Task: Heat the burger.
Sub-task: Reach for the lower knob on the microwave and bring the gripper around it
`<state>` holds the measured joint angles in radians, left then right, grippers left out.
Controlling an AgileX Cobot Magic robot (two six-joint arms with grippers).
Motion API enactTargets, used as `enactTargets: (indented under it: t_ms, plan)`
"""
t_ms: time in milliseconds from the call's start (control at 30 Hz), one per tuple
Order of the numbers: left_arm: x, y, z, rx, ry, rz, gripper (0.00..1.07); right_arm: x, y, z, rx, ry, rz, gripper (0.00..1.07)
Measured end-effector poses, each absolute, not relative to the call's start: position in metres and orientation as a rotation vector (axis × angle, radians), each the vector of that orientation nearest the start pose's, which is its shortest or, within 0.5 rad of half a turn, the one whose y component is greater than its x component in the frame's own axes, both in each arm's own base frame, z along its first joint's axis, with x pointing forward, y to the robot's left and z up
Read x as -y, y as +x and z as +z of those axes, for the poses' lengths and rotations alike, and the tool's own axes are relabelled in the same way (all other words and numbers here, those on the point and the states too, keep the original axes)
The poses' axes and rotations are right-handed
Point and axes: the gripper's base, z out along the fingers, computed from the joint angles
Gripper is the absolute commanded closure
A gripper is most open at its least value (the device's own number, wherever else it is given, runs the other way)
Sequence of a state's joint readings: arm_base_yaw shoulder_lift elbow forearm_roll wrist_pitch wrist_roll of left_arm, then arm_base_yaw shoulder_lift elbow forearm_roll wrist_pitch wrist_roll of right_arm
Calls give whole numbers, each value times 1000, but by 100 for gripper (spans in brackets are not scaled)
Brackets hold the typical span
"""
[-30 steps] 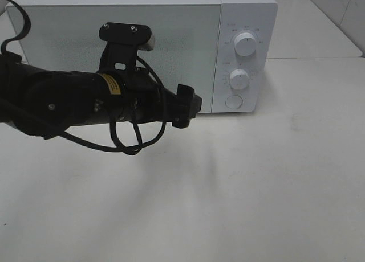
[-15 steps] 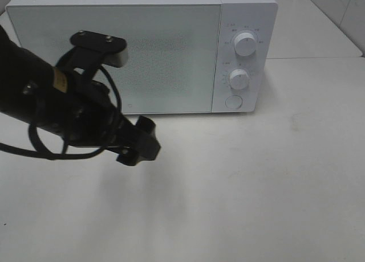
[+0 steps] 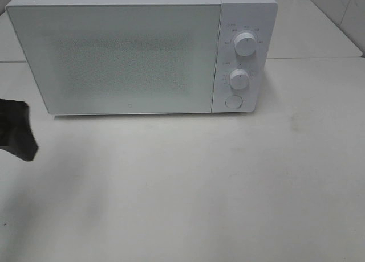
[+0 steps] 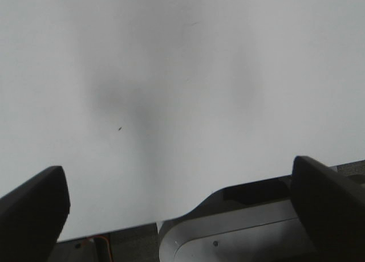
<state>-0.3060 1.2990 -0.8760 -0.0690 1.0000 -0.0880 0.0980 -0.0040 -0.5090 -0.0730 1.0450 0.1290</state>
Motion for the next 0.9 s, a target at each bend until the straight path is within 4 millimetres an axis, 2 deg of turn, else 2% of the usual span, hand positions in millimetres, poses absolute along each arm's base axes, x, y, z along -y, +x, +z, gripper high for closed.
enactTargets:
  t_ms: [33, 100, 133, 167, 200, 267, 333, 367, 400, 467, 533, 567, 633, 700, 733, 800, 900]
  plan:
    - [73, 214, 255, -2906, 273, -157, 9, 6, -5, 281, -2014, 34, 58, 32]
    - [51, 205, 266, -2936, 154, -141, 9, 6, -5, 281, -2014, 34, 58, 32]
    - [51, 205, 266, -2936, 154, -141, 9, 6, -5, 281, -2014, 34, 58, 32]
    - [39, 197, 274, -2943, 81, -132, 9, 6, -5, 281, -2014, 34, 58, 32]
    - [39, 197, 274, -2943, 81, -132, 9, 6, -5, 281, -2014, 34, 58, 32]
    - [22, 181, 285, -2932, -22, -121, 9, 6, -5, 281, -2014, 34, 58, 32]
    - [19, 177, 287, -2923, -46, -120, 9, 6, -5, 281, -2014, 34, 58, 32]
    - [12, 164, 291, -2892, -96, -115, 9, 6, -5, 281, -2014, 34, 58, 32]
    - [12, 164, 291, -2892, -96, -115, 9, 6, -5, 281, -2014, 34, 58, 32]
    - [6, 144, 294, -2843, -126, -98, 9, 6, -5, 281, -2014, 34, 58, 32]
    - [5, 136, 295, -2824, -129, -93, 9, 6, -5, 281, -2014, 34, 58, 32]
    - [4, 123, 295, -2793, -117, -87, 9, 6, -5, 281, -2014, 34, 58, 32]
    - [4, 116, 295, -2772, -104, -86, 9, 6, -5, 281, -2014, 34, 58, 32]
    - [4, 97, 296, -2707, -56, -78, 9, 6, -5, 281, -2014, 34, 58, 32]
    - [4, 97, 296, -2707, -56, -78, 9, 6, -5, 281, -2014, 34, 58, 32]
    - [4, 79, 297, -2629, -11, -68, 9, 6, -5, 281, -2014, 34, 58, 32]
    - [4, 68, 295, -2565, 14, -61, 9, 6, -5, 281, -2014, 34, 58, 32]
